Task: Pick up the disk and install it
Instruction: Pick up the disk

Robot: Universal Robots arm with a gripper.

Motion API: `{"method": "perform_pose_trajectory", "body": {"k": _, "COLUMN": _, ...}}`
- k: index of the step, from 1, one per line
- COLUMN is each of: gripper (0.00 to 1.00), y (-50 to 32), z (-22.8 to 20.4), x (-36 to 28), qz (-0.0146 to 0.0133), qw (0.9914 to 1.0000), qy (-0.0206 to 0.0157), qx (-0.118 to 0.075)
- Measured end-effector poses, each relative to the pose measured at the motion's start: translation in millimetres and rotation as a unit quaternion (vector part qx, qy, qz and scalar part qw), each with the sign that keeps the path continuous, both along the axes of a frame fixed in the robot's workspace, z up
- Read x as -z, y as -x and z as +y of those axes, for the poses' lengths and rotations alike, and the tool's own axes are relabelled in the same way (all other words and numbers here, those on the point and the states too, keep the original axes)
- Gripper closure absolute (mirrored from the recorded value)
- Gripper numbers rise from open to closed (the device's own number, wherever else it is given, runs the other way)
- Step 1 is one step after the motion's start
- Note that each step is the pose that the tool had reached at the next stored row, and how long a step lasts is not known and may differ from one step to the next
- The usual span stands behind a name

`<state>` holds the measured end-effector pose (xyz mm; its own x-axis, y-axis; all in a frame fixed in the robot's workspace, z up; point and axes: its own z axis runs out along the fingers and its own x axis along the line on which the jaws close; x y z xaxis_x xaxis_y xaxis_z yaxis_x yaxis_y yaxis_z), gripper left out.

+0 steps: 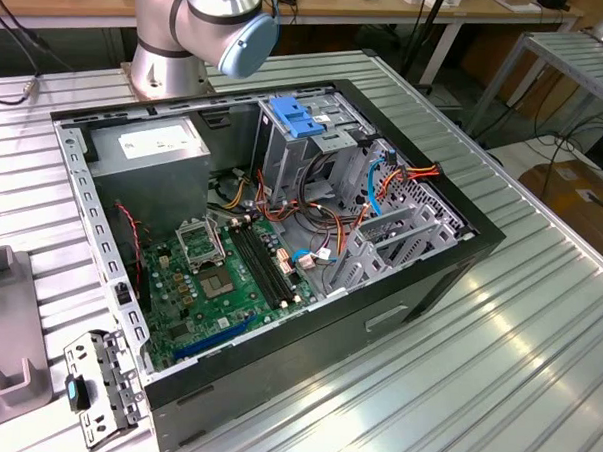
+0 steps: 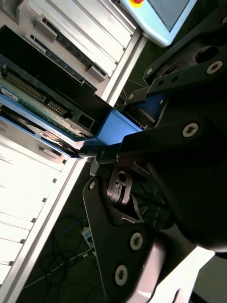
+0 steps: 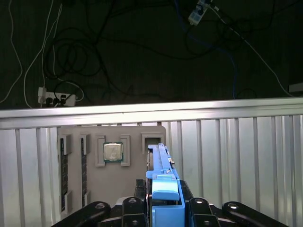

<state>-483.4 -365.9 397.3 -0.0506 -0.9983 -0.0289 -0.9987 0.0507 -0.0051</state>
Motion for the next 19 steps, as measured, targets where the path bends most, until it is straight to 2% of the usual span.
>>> {"method": "perform_pose_trajectory", "body": {"k": 11, "gripper": 0.63, "y": -0.3, "z": 0.0, "x": -11.0, "qz": 0.0033, "qw": 0.99999, "qy": 0.0000, "qx": 0.000}}
{"method": "perform_pose_trajectory", "body": {"k": 19, "gripper": 0.63, "y": -0.7, "z": 0.0, "x": -15.8, "qz": 0.0053, "qw": 0.99999, "qy": 0.0000, "qx": 0.000}}
